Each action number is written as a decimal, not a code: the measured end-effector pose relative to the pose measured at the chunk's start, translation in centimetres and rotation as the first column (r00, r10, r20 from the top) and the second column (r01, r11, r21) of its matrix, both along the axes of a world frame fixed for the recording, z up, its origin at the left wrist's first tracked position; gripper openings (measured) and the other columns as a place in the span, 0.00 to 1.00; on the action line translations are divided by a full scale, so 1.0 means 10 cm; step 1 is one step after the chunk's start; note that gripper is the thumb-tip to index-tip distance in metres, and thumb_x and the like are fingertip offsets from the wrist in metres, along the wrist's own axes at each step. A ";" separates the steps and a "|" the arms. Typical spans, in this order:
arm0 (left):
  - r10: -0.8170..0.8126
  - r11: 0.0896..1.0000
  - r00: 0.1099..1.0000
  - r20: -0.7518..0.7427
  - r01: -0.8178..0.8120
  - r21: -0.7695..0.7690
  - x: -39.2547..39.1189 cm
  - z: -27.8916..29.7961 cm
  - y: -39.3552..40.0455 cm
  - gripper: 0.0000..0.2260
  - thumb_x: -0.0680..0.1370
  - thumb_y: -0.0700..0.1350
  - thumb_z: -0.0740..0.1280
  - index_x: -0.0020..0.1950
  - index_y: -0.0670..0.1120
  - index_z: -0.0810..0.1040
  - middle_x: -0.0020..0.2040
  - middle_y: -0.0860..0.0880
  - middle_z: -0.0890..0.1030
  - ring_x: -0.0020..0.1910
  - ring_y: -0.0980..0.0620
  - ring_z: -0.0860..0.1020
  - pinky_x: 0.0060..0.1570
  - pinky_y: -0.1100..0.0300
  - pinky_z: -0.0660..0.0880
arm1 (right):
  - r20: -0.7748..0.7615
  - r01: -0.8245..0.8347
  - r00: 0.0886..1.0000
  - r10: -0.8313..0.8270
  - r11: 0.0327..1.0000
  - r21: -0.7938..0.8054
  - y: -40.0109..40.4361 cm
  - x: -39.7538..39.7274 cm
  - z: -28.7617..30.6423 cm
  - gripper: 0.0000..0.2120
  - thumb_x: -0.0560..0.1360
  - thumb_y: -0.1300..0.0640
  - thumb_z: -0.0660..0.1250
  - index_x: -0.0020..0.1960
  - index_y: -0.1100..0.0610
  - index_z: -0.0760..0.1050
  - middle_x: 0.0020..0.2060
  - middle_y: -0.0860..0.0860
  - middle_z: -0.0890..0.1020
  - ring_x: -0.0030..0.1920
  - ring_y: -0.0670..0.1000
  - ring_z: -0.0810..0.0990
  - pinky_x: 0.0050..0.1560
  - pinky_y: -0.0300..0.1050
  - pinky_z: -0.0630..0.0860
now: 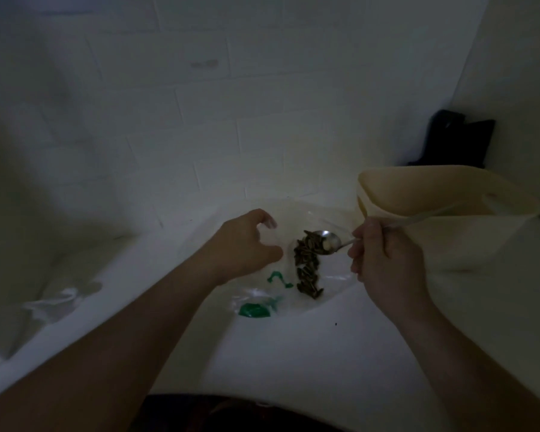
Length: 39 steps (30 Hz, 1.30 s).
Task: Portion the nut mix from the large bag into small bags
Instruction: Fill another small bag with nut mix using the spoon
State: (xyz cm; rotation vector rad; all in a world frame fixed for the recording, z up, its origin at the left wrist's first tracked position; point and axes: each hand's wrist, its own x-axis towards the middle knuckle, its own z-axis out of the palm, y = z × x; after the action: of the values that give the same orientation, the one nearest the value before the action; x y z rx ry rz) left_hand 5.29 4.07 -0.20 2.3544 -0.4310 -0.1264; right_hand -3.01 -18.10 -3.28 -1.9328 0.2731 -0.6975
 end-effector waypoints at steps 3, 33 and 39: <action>-0.055 0.995 0.990 0.126 0.043 0.094 -0.03 -0.11 -0.01 0.21 0.71 0.52 0.80 0.61 0.56 0.77 0.47 0.63 0.73 0.47 0.57 0.78 0.37 0.73 0.68 | -0.018 -0.037 0.999 0.037 0.999 0.007 0.02 -0.03 0.10 0.21 0.86 0.44 0.53 0.43 0.51 0.78 0.33 0.46 0.83 0.30 0.45 0.81 0.38 0.47 0.76; -0.045 0.940 0.941 0.336 -0.074 0.334 0.05 -0.50 -0.08 0.32 0.73 0.71 0.68 0.73 0.57 0.72 0.63 0.52 0.75 0.61 0.48 0.77 0.59 0.49 0.75 | -0.084 -0.273 0.962 0.259 0.922 -0.273 0.14 0.00 0.34 0.16 0.86 0.47 0.54 0.46 0.48 0.76 0.35 0.48 0.82 0.34 0.47 0.81 0.39 0.56 0.81; 0.098 0.986 0.953 0.288 -0.132 0.101 0.03 -0.41 -0.20 0.26 0.66 0.77 0.67 0.54 0.60 0.80 0.48 0.57 0.78 0.48 0.54 0.78 0.49 0.54 0.78 | -0.105 -0.332 0.932 0.348 0.697 -0.636 0.28 -0.01 0.61 0.11 0.86 0.48 0.54 0.49 0.46 0.72 0.36 0.41 0.75 0.35 0.41 0.73 0.38 0.38 0.66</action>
State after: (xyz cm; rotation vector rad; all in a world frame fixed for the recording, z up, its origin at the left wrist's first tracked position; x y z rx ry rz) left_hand 5.56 2.07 -4.32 2.5187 -0.4305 0.2487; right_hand -3.14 -15.26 2.82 -2.5370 -0.4057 -0.6027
